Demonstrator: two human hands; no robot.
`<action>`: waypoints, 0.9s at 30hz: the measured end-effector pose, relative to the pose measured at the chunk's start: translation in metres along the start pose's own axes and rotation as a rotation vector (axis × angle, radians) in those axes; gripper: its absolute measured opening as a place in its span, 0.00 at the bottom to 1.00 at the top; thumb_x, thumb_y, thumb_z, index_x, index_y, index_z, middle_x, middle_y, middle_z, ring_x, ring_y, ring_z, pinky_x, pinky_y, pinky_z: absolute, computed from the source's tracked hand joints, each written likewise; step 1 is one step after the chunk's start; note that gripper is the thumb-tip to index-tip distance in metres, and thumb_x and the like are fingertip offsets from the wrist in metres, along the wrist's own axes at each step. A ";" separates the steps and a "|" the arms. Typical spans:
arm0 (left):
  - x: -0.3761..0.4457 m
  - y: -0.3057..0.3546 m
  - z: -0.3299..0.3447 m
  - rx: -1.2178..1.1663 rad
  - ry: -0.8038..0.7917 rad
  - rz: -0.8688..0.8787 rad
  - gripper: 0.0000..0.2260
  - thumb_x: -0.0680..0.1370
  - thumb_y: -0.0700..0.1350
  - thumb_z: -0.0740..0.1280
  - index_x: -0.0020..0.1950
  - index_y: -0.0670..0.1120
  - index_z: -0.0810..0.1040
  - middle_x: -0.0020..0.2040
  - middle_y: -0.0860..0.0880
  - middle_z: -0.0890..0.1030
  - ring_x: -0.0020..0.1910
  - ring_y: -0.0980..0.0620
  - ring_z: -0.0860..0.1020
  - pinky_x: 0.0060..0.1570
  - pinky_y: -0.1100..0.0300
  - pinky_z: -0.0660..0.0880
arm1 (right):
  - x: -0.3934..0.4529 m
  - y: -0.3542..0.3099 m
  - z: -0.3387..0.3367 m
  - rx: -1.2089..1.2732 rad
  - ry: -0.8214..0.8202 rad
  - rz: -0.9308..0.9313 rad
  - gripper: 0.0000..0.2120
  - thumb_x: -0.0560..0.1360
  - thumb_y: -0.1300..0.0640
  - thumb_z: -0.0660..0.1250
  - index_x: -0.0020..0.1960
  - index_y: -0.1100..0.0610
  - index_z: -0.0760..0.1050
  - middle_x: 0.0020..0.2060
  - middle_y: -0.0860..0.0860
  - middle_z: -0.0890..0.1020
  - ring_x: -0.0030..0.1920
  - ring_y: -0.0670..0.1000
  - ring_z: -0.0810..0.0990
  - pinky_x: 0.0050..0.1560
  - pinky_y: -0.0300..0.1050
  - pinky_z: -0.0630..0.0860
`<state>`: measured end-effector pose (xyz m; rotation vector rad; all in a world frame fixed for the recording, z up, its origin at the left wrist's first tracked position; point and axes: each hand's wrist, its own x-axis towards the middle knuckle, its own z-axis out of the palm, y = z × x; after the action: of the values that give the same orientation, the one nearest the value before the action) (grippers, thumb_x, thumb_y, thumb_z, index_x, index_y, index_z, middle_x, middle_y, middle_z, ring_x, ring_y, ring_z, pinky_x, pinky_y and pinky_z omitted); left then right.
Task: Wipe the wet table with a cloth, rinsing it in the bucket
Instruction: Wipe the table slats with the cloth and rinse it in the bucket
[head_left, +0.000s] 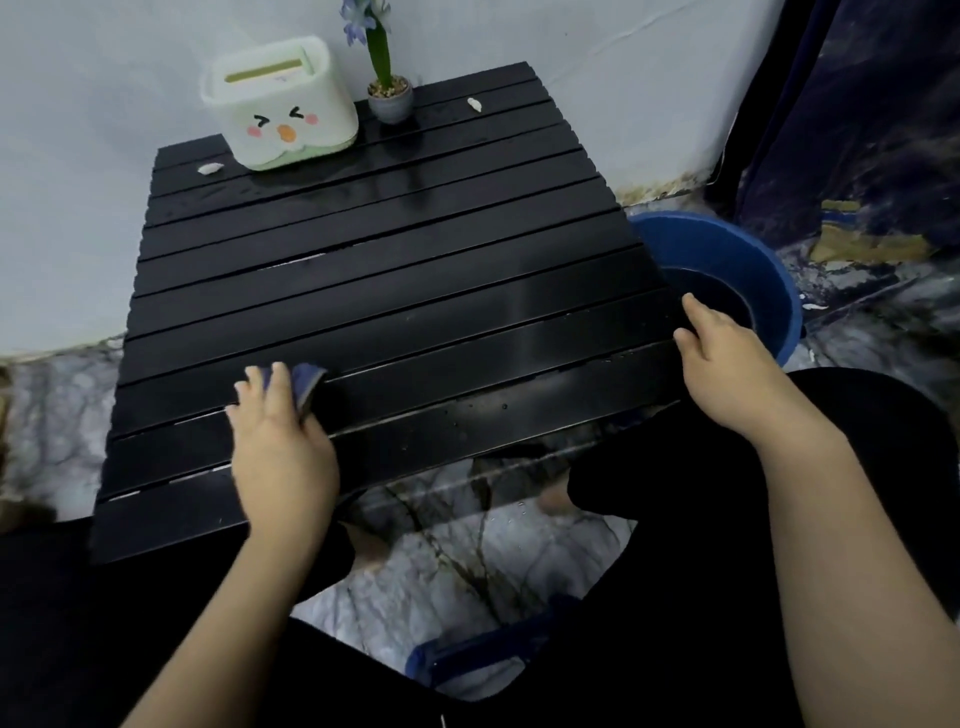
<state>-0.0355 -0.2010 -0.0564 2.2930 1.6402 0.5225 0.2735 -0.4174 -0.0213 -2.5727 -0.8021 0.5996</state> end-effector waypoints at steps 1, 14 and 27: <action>-0.011 0.014 0.009 -0.007 -0.012 0.075 0.24 0.76 0.32 0.60 0.73 0.37 0.68 0.74 0.35 0.66 0.74 0.34 0.64 0.74 0.40 0.58 | 0.000 -0.001 0.000 -0.004 -0.001 0.002 0.25 0.85 0.54 0.53 0.80 0.59 0.54 0.76 0.58 0.64 0.75 0.59 0.63 0.71 0.51 0.61; -0.013 0.135 0.033 -0.593 -0.328 0.475 0.24 0.79 0.33 0.60 0.74 0.43 0.68 0.75 0.42 0.68 0.76 0.47 0.64 0.76 0.52 0.59 | -0.006 0.001 -0.002 0.079 -0.019 -0.003 0.29 0.84 0.48 0.56 0.81 0.56 0.51 0.78 0.55 0.61 0.77 0.56 0.60 0.73 0.49 0.59; -0.028 0.166 0.052 -0.675 -0.689 0.761 0.20 0.81 0.35 0.60 0.73 0.45 0.71 0.68 0.48 0.77 0.67 0.52 0.75 0.70 0.59 0.67 | -0.010 0.004 -0.004 0.074 -0.039 -0.035 0.33 0.83 0.48 0.58 0.81 0.56 0.47 0.80 0.54 0.56 0.79 0.53 0.54 0.75 0.49 0.56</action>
<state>0.1204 -0.2809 -0.0370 2.1088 0.1919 0.2923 0.2699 -0.4271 -0.0172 -2.4820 -0.8206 0.6583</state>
